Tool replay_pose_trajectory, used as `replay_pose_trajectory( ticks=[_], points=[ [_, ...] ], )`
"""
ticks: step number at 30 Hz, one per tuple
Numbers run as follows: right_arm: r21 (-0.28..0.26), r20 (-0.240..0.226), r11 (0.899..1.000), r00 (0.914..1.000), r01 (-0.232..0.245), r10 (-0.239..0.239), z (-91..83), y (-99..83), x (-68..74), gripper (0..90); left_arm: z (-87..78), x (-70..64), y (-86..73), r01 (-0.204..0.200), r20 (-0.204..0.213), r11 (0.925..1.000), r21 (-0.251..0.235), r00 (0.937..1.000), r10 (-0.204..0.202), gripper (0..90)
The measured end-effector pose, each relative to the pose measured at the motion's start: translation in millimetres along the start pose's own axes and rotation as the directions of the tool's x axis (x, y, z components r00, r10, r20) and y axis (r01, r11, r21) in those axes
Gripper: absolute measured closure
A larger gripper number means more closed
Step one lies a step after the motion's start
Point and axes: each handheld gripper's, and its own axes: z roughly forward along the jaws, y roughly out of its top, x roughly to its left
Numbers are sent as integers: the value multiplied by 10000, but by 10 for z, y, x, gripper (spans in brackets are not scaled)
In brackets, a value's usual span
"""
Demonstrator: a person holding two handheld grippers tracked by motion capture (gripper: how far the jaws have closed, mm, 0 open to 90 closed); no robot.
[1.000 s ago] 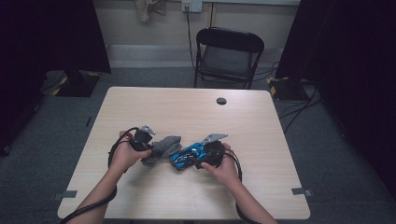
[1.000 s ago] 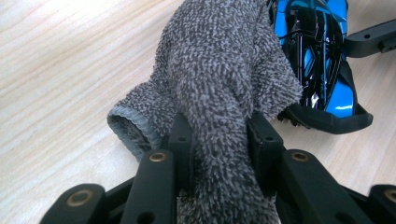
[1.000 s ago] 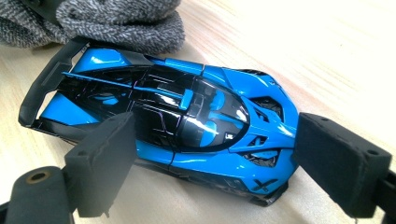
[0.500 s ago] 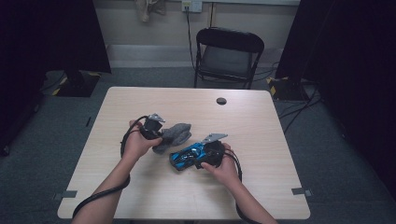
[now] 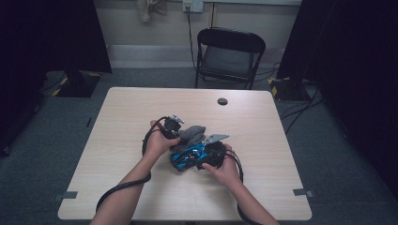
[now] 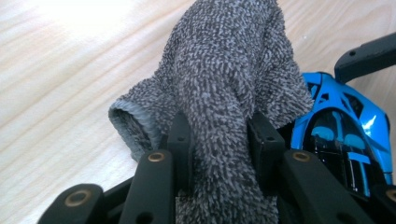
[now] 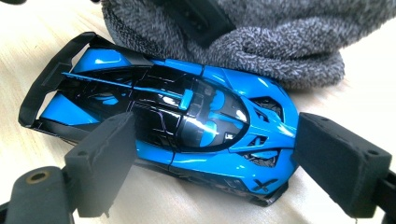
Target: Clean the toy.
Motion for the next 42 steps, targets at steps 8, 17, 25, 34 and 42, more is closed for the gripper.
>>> replay_pose_trajectory(
  ticks=[8, 17, 25, 34, 42],
  points=[
    [-4, -10, 10000, 10000, -12, 12, 1, 1, 1, 128, -53, -24, -34, -208, 237, 9996, 200, 9995, 204, 680],
    [-7, -3, 10000, 10000, -15, 15, 1, 1, 2, 128, -117, -39, -64, -409, 395, 9987, 305, 9984, 397, 680],
    [-32, -6, 10000, 10000, -18, 18, 2, -3, 2, 128, -189, -15, -130, -456, 510, 9983, 357, 9977, 438, 681],
    [-68, 5, 10000, 10000, -43, 43, 1, -8, 5, 128, -319, 15, -220, -513, 508, 9973, 519, 9975, 486, 681],
    [-74, 10, 10000, 10000, -37, 38, 1, -9, 8, 128, -399, 47, -338, -312, 569, 9985, 441, 9980, 286, 682]
  ],
)
